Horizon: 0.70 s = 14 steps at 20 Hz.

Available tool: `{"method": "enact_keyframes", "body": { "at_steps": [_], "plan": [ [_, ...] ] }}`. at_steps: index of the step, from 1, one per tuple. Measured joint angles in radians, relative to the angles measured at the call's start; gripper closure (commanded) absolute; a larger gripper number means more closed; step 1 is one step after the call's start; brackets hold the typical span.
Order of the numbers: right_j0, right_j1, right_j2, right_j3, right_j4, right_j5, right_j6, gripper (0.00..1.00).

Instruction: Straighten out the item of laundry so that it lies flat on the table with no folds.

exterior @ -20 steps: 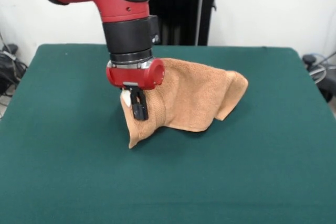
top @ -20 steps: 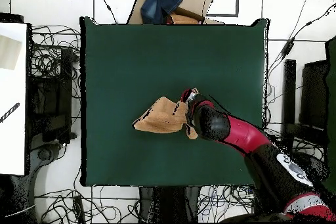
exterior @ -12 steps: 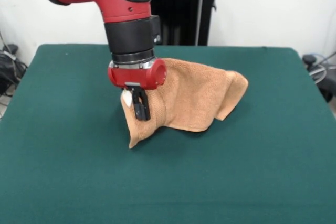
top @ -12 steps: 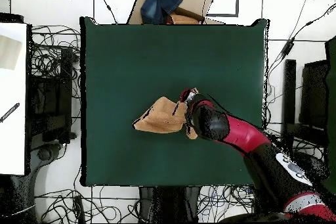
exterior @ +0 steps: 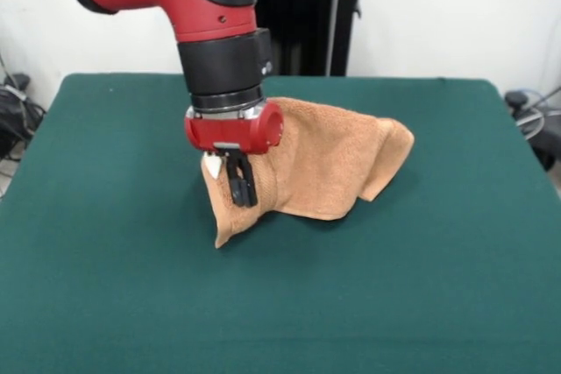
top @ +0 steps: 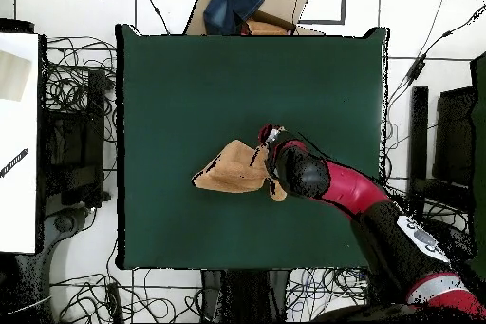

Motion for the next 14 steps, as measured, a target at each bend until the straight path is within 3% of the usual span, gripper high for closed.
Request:
{"method": "enact_keyframes", "body": {
  "at_steps": [14],
  "plan": [
    [0.000,0.024,0.051,-0.063,-0.027,0.034,0.000,1.00]
  ]
}}
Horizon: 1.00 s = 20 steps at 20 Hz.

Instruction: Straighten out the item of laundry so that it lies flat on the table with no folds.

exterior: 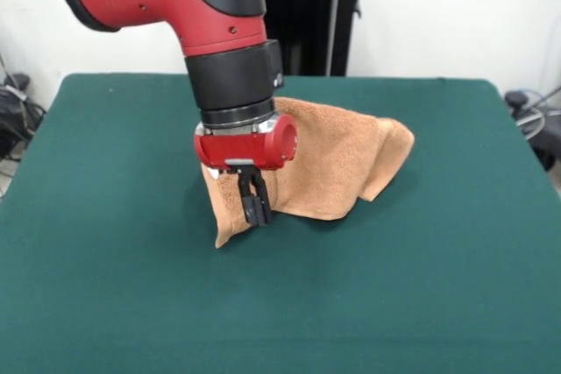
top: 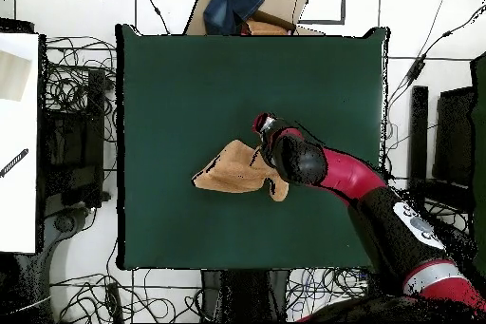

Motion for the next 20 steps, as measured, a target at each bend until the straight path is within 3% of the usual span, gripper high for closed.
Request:
{"method": "enact_keyframes", "body": {
  "at_steps": [9,20],
  "plan": [
    [0.004,-0.028,0.000,0.010,-0.004,0.000,0.000,1.00],
    [0.056,-0.133,-0.050,0.040,-0.004,0.000,0.000,1.00]
  ]
}}
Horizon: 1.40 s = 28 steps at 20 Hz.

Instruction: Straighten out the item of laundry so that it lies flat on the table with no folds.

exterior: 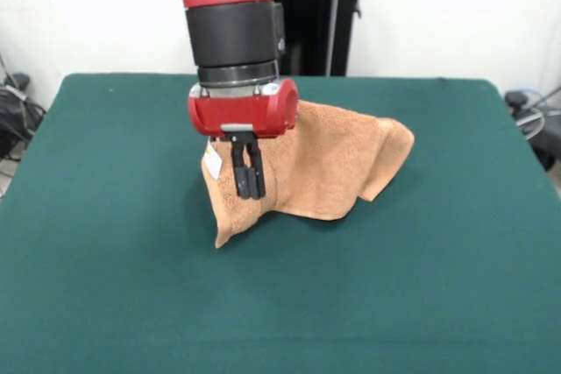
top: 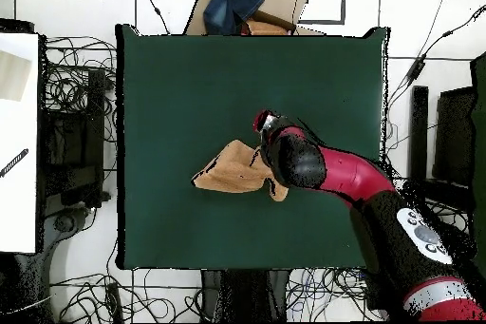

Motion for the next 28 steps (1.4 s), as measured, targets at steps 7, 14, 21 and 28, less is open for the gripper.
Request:
{"method": "enact_keyframes", "body": {
  "at_steps": [7,14,21,28],
  "plan": [
    [0.039,-0.048,-0.031,0.026,0.000,0.000,0.000,1.00],
    [0.104,-0.077,-0.089,0.037,0.004,0.000,0.000,1.00],
    [0.161,-0.116,-0.127,0.037,0.050,0.008,0.000,1.00],
    [0.116,-0.128,-0.112,0.037,0.071,0.011,0.000,1.00]
  ]
}}
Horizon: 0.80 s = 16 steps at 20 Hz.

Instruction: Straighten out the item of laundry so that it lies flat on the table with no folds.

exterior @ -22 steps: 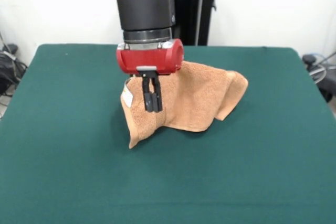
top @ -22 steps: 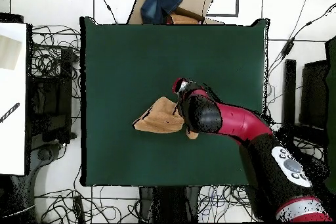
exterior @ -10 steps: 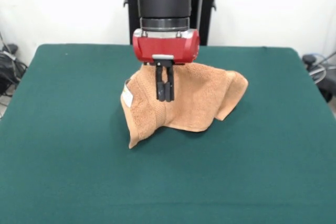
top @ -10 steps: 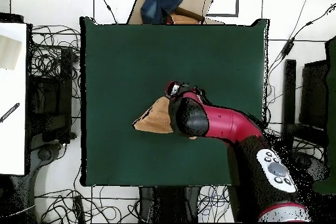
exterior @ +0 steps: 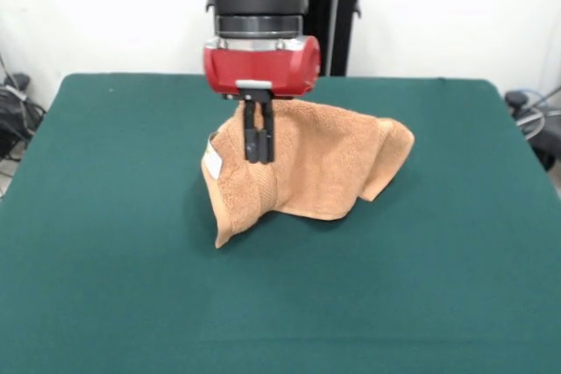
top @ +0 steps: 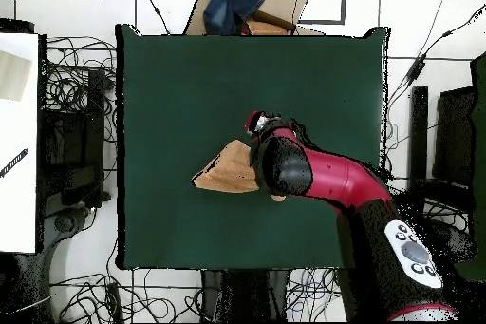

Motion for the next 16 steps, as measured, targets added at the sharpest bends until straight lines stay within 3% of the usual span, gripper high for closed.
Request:
{"method": "enact_keyframes", "body": {
  "at_steps": [7,11,16],
  "plan": [
    [-0.015,-0.010,0.001,0.000,0.000,0.000,0.000,1.00],
    [0.039,-0.010,-0.036,-0.002,-0.001,0.000,0.000,1.00],
    [0.166,-0.018,-0.107,-0.003,-0.001,0.000,0.000,1.00]
  ]
}}
